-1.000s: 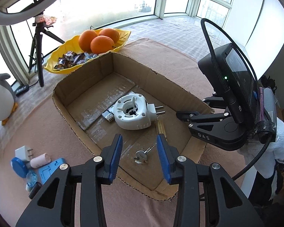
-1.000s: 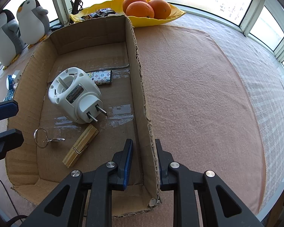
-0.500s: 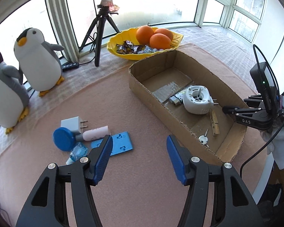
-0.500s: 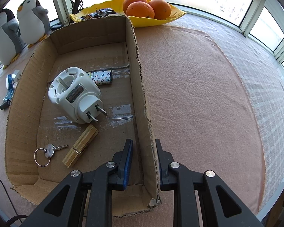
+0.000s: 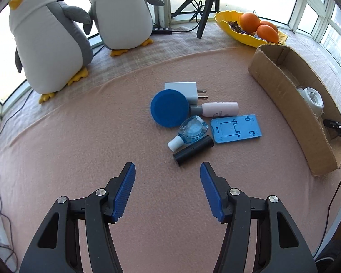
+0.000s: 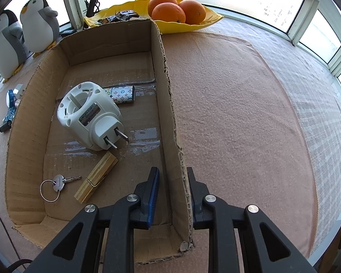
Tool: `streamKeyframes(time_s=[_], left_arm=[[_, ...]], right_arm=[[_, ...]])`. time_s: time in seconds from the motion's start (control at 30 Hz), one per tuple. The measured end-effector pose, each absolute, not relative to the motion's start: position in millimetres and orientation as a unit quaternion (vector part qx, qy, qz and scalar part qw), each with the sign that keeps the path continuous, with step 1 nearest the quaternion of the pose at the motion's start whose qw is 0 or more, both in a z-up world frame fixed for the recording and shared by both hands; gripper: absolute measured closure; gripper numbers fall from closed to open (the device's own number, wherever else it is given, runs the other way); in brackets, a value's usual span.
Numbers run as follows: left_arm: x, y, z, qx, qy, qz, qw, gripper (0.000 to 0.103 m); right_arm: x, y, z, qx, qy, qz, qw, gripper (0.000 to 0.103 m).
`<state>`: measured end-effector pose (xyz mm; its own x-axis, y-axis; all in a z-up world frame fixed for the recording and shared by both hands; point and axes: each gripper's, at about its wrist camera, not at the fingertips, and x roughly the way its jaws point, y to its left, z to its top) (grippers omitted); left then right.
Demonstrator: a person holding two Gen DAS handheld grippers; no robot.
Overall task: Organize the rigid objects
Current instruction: 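Move the left gripper to the black cylinder and close on it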
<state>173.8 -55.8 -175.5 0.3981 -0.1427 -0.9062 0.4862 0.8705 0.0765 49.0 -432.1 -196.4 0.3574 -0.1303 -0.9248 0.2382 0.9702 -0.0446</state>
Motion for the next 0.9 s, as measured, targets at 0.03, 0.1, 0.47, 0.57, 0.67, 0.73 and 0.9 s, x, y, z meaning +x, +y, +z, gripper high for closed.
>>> streamKeyframes(time_s=[0.03,0.1,0.47,0.57,0.67,0.73,0.9], left_arm=[[175,-55,-179,0.172,0.516,-0.178,0.82,0.044],[179,-51,-186,0.168,0.527,-0.172,0.815,0.044],[170,-65,-186,0.193,0.507,-0.244,0.804,0.044],[169,-73,-184,0.205,0.5,-0.268,0.798,0.044],[173,-80,-184,0.205,0.502,-0.286,0.79,0.044],[176,-85,-186,0.211,0.502,-0.294,0.786,0.045],[182,-90,-190,0.22,0.506,-0.301,0.778,0.059]], right_arm=[[49,-432,-196,0.048,0.556,-0.112,0.822,0.083],[49,-432,-197,0.048,0.556,-0.111,0.822,0.083],[49,-432,-197,0.048,0.557,-0.112,0.822,0.083],[50,-432,-197,0.049,0.557,-0.112,0.822,0.083],[50,-432,-197,0.048,0.557,-0.112,0.822,0.083],[50,-432,-197,0.048,0.557,-0.112,0.822,0.083],[50,-432,-197,0.048,0.557,-0.112,0.822,0.082]])
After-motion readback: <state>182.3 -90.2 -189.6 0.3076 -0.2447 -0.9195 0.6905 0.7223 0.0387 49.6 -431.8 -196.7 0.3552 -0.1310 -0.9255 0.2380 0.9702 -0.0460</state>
